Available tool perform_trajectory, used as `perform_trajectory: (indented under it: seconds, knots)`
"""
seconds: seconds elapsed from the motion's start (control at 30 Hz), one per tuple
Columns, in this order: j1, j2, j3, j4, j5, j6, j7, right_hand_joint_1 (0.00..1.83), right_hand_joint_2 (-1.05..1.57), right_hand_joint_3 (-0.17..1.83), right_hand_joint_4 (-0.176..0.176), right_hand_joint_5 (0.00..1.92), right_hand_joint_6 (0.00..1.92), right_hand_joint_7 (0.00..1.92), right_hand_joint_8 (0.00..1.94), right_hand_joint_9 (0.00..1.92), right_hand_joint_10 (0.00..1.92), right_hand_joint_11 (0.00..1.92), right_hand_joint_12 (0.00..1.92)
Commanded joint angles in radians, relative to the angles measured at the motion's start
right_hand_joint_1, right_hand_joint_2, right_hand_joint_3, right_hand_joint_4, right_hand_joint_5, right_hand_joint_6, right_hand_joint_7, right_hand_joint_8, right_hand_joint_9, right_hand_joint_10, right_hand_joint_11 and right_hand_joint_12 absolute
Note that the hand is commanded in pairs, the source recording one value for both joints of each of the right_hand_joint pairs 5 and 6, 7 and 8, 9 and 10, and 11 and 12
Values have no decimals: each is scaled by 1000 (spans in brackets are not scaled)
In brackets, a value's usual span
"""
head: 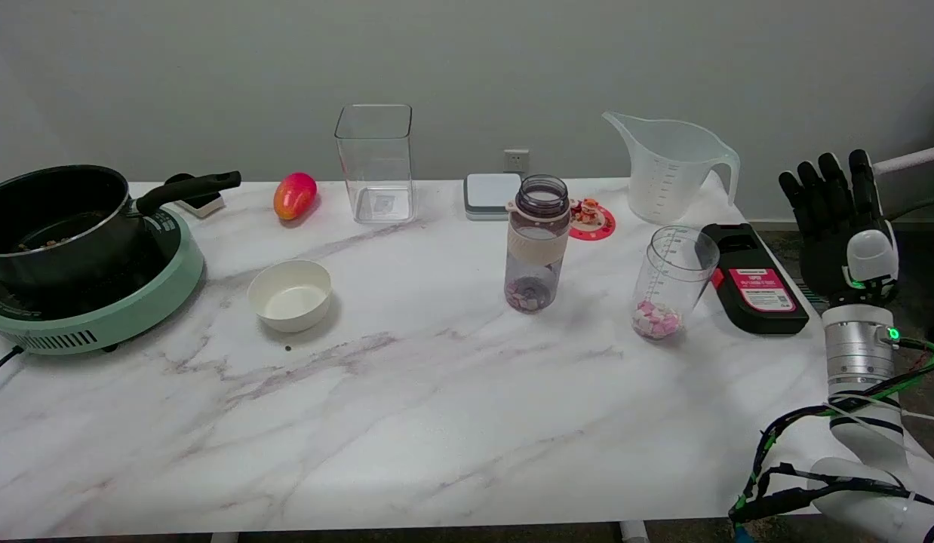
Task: Pick up the measuring cup.
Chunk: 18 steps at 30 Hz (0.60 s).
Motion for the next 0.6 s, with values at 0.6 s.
perform_trajectory:
  seconds: [0.6]
  knots:
    - [66,13,3,-116,-185,5,156,1081,-456,766,0,0,0,232,232,344,344,451,451]
